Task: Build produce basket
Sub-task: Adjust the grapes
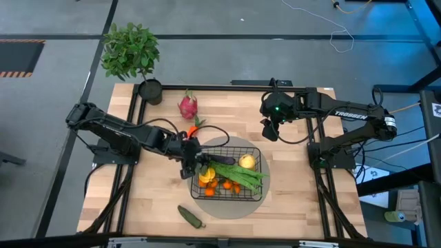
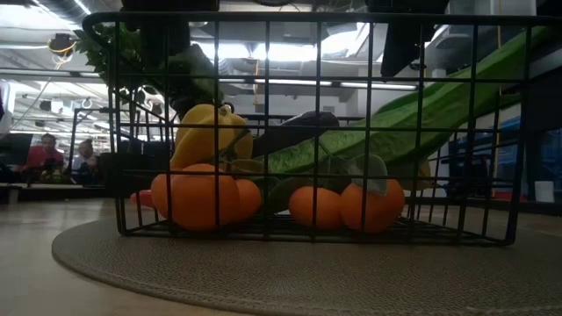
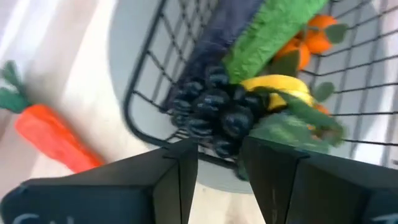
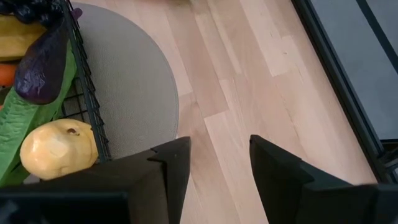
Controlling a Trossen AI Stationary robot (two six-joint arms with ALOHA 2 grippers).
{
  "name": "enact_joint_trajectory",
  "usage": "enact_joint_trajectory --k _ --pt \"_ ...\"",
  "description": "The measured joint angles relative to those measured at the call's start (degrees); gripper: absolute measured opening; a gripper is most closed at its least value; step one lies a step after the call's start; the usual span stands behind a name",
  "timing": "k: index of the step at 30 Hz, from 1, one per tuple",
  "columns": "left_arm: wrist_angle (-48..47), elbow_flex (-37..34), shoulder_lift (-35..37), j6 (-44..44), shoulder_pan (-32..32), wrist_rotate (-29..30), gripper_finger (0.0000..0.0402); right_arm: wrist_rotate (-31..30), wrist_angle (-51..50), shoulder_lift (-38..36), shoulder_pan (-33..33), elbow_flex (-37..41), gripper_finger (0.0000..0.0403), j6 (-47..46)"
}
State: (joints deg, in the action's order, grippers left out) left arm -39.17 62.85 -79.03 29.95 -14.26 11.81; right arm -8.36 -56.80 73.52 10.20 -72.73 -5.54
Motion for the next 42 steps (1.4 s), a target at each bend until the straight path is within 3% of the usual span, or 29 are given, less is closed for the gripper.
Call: enact_joint_trajectory --k 11,21,31,37,42 --pt "-2.45 0.0 3.85 1.13 -0.02 6.18 0.0114 -0.01 -0.04 0.0 0.02 0.0 0.0155 0.0" --pt "-0.5 0.07 -3.66 1.08 -0.05 5.43 0.0114 -0.02 -0.07 0.0 0.0 0.0 0.0155 0.01" --pt "10.86 0.0 -5.45 -2.67 -0.16 -0.69 0.0114 0.0 -0.07 0.0 0.0 0.0 0.0155 -0.15" --pt "10.51 0.0 -4.72 -4.58 -0.62 -1.25 0.0114 0.0 -0.07 0.0 0.0 0.0 0.0155 -0.17" --pt "11.13 0.01 -7.3 -6.82 -1.58 -5.65 0.0114 0.0 -0.04 0.0 0.01 0.0 0.0155 -0.09"
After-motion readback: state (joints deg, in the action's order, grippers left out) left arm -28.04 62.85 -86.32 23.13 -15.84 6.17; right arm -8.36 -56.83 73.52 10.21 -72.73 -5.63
